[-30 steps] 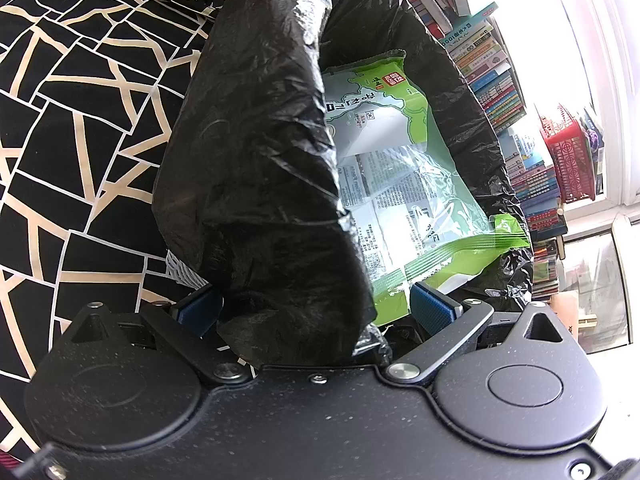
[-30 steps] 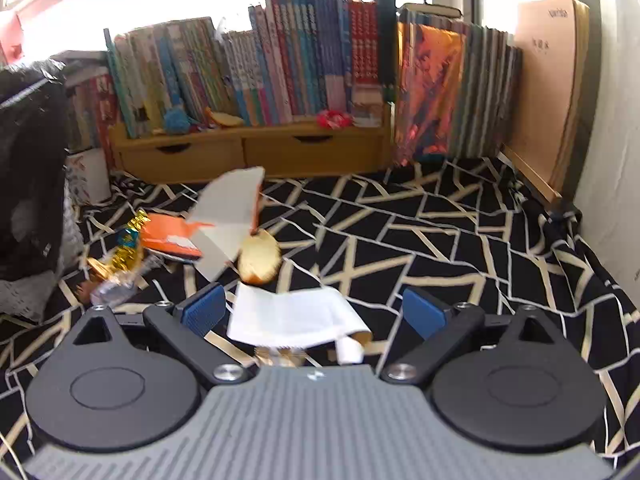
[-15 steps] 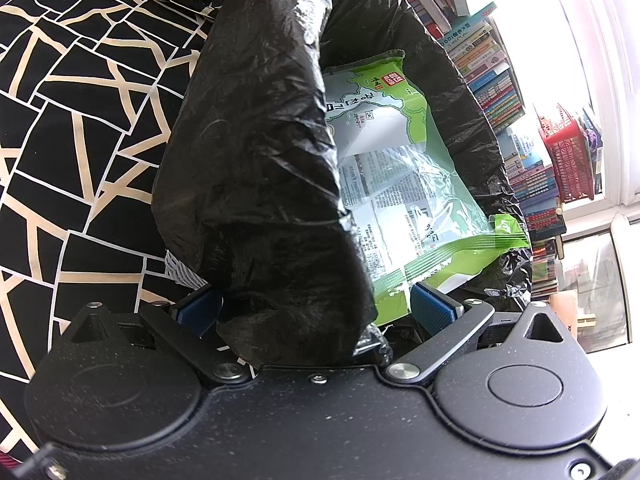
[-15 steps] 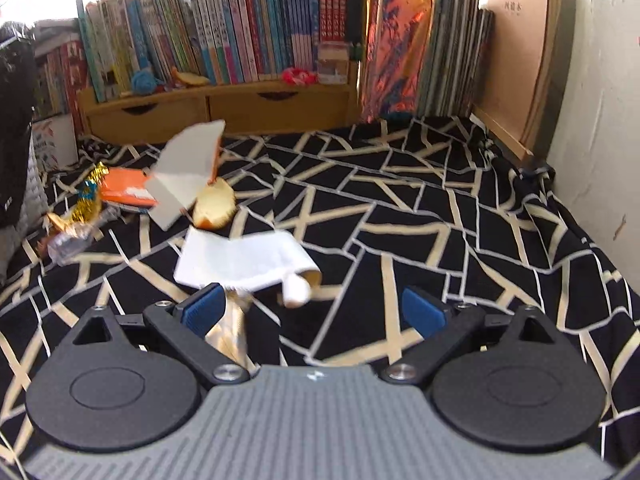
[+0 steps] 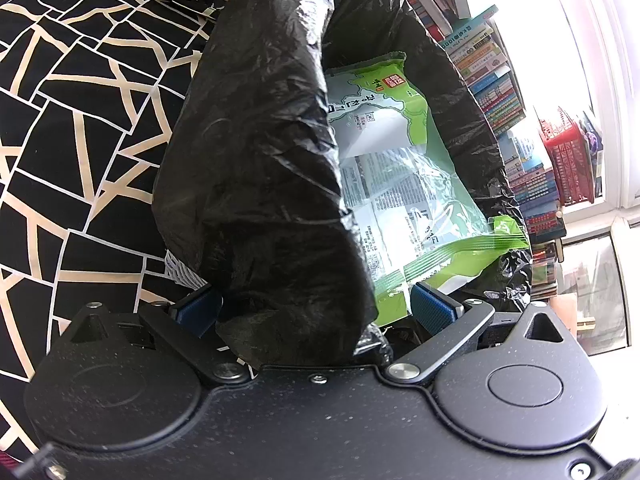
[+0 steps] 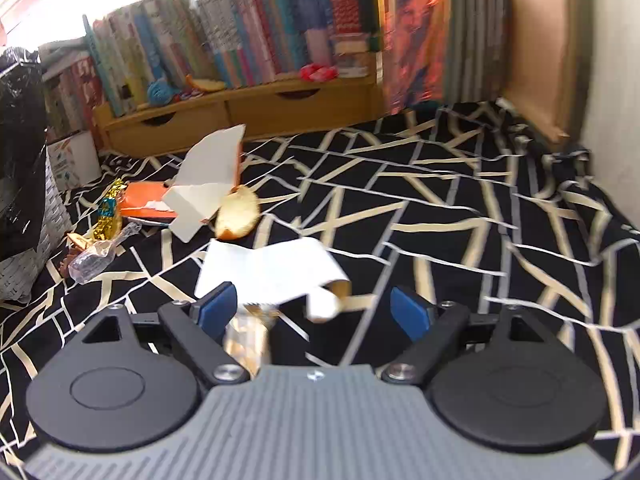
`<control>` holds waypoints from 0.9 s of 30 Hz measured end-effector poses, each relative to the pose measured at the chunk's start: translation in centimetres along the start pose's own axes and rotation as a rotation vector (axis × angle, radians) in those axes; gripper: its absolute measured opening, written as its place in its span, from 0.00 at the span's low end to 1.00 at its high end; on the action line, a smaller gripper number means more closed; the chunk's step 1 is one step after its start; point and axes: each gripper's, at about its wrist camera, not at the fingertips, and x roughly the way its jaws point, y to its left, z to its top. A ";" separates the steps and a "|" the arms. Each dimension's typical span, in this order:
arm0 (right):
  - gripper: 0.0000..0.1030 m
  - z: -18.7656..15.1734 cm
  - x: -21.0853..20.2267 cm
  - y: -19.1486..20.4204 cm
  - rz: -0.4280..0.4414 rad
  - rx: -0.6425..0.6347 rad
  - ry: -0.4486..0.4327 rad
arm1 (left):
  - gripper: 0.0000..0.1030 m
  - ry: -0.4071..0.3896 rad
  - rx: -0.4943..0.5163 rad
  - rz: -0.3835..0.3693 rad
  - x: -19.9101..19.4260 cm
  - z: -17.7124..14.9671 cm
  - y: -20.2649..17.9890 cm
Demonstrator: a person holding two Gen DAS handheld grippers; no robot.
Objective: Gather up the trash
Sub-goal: 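Grasp the white paper strip with the right gripper and lift it, then carry the paper strip over the bin and open the right gripper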
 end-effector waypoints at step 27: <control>0.11 7.2 -4.9 5.4 0.171 0.037 -0.202 | 0.98 -0.001 0.001 -0.006 0.0 0.0 0.0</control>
